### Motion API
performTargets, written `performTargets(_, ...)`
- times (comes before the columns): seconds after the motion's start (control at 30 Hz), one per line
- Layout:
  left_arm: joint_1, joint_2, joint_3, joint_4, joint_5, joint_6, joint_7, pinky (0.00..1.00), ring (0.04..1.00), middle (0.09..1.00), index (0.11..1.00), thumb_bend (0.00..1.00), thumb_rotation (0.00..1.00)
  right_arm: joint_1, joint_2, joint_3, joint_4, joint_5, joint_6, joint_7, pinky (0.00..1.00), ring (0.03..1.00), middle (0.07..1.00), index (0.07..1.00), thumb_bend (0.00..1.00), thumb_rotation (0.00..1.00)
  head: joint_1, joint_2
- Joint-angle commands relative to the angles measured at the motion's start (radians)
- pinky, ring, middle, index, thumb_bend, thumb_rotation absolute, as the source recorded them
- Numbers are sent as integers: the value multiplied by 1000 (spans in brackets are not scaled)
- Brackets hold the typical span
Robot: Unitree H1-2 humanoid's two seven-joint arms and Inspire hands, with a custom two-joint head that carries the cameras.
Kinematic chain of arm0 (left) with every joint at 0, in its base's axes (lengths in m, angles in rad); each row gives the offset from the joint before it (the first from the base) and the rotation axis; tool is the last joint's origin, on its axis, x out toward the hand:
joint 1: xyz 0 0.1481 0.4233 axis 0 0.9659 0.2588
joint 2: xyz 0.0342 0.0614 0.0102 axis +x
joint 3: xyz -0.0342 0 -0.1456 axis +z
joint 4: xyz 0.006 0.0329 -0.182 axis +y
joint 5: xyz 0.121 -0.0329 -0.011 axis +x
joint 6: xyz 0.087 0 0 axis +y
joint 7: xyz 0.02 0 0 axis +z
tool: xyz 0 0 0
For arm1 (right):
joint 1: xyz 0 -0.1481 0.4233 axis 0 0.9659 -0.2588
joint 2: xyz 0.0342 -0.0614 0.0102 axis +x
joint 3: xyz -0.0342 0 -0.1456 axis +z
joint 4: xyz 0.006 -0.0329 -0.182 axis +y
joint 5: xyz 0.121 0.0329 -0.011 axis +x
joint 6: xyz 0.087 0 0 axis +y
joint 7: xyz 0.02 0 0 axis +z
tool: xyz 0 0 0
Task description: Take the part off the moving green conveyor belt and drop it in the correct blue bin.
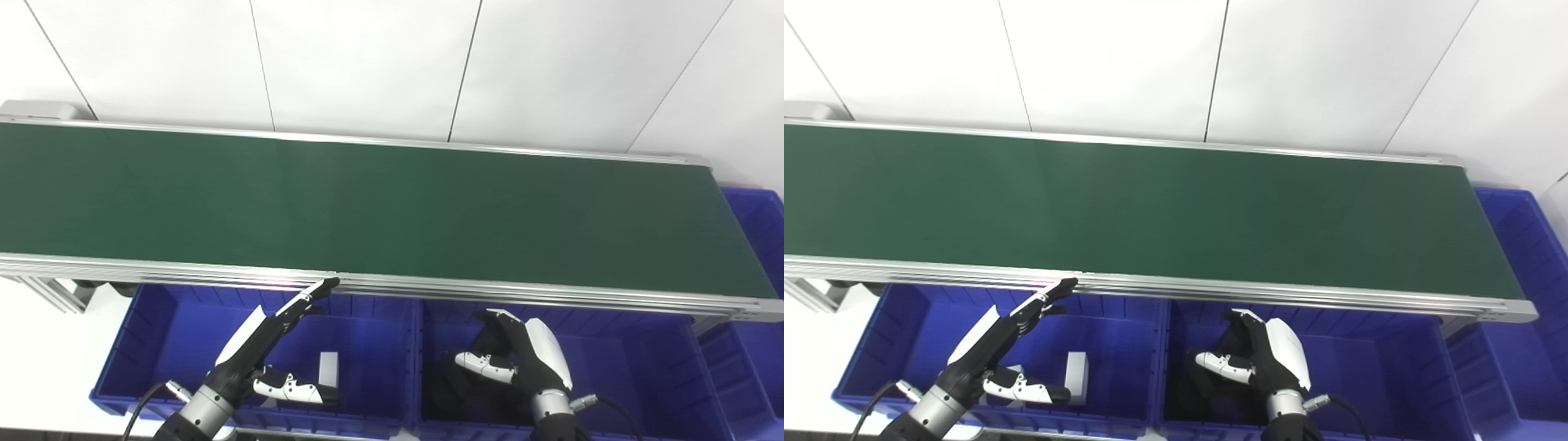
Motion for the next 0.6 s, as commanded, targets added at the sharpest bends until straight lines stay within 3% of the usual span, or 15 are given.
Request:
performTargets(0.0,-22,7,-1,-9,-22,-41,-4,878,948,972,947,901,281,3,-8,7,-48,14,-75,-7,746,818,832,820,903,791,1,1)
performTargets(0.1,-26,4,-2,-5,-14,-41,-3,887,948,968,949,907,293,13,-18,13,-53,26,-122,-21,767,838,841,837,912,866,0,-3)
performTargets(0.17,-30,2,-3,-1,-5,-39,-2,889,949,968,952,908,304,22,-24,12,-44,42,-190,-44,776,843,842,842,908,887,0,-8)
performTargets(0.4,-46,-2,-10,8,2,-39,-4,888,944,965,951,910,306,44,-35,-2,-16,145,-412,-62,772,840,830,851,920,876,-3,-10)
performTargets(0.57,-56,-5,-15,11,4,-32,-6,912,956,969,950,907,294,53,-44,0,-2,171,-470,-44,792,866,855,870,998,878,-10,-15)
